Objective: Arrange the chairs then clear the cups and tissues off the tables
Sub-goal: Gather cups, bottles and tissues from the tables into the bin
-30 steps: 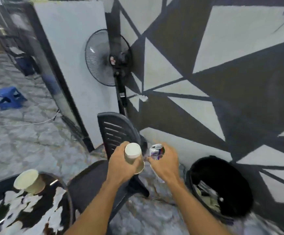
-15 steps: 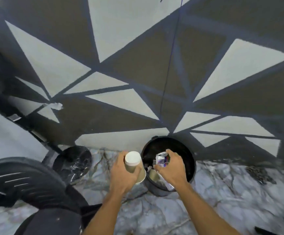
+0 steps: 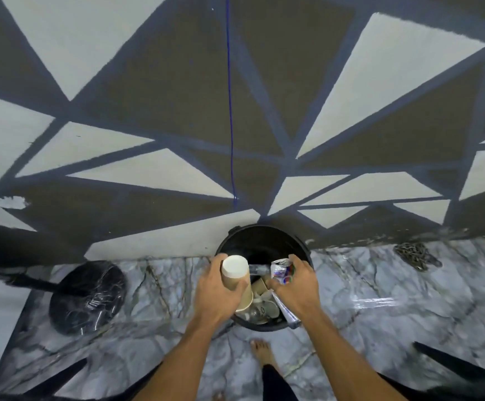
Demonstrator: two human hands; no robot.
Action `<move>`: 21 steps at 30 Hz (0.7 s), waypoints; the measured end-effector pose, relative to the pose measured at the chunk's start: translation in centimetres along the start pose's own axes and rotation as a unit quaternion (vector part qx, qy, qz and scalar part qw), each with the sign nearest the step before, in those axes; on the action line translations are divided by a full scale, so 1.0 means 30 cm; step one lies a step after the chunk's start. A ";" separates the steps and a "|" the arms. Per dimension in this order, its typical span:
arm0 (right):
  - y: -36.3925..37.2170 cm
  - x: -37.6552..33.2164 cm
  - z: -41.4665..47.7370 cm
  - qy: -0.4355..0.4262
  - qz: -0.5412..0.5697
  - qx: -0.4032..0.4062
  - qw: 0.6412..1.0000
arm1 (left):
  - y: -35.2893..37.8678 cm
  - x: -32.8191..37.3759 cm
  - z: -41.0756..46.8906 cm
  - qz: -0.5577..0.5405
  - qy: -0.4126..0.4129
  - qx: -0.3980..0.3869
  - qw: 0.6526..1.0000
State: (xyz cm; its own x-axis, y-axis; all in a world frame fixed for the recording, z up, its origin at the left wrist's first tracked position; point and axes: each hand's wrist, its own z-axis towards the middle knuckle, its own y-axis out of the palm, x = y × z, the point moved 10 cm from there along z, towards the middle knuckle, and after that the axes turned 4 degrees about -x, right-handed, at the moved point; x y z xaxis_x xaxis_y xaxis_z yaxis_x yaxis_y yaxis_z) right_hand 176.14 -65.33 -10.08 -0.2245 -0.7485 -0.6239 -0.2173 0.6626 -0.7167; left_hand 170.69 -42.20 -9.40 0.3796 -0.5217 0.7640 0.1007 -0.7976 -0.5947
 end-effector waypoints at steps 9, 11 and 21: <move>-0.028 0.069 0.353 0.018 -0.027 -0.068 0.997 | 0.244 0.111 0.276 0.150 -0.005 -0.068 0.986; -0.018 0.080 0.415 0.019 -0.039 -0.097 0.994 | 0.305 0.097 0.322 0.202 -0.022 -0.109 0.973; 0.010 0.095 0.541 0.013 -0.055 -0.161 0.985 | 0.368 0.124 0.408 0.199 -0.050 -0.145 0.968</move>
State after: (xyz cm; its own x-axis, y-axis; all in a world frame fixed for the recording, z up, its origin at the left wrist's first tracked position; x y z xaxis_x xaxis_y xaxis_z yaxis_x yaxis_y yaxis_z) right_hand 190.87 -67.67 -17.12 -0.2057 -0.8185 -0.5364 -0.5305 0.5539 -0.6417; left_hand 184.46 -49.25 -16.19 0.4241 -0.7846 0.4523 -0.3293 -0.5988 -0.7301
